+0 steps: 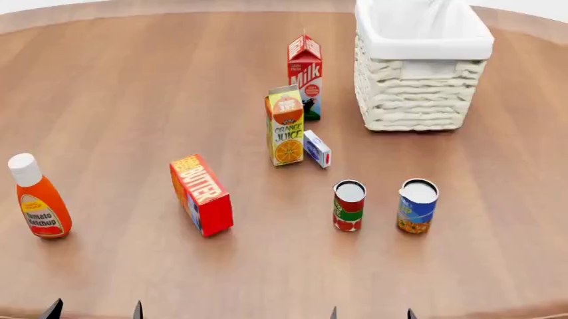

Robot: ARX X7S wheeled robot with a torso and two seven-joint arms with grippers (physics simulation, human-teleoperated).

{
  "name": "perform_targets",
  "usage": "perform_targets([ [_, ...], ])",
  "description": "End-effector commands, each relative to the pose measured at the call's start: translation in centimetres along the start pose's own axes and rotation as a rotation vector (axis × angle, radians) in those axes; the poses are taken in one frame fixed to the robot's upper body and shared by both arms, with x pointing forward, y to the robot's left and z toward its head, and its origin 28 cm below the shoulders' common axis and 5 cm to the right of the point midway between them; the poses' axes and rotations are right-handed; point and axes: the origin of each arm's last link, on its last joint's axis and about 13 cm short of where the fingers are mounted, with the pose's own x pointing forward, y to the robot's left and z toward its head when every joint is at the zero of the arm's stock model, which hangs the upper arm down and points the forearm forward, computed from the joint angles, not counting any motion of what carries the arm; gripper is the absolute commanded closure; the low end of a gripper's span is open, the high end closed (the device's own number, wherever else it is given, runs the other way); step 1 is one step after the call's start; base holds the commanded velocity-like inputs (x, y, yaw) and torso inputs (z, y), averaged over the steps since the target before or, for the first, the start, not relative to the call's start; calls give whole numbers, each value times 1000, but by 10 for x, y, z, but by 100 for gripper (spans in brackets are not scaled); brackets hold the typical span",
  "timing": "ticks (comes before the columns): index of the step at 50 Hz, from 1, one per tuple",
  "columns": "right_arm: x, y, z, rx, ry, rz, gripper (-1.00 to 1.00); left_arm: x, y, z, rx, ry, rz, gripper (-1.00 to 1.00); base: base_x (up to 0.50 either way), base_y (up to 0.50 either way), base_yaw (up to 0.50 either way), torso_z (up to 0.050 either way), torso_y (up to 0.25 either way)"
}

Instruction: Pick up the orange juice, and put it in the basket.

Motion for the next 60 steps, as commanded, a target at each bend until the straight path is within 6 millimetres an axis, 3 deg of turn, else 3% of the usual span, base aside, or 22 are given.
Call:
perform_targets([
  [1,0,0,-2,0,0,0,-100,0,0,0,0,0,0,-100,0,0,0,0,0],
  [20,12,0,24,-2,-23,27,-100,0,0,0,0,0,0,-100,13,0,0,0,0],
  [60,13,1,28,20,-40,51,-100,0,0,0,0,0,0,-100,311,0,0,0,0],
])
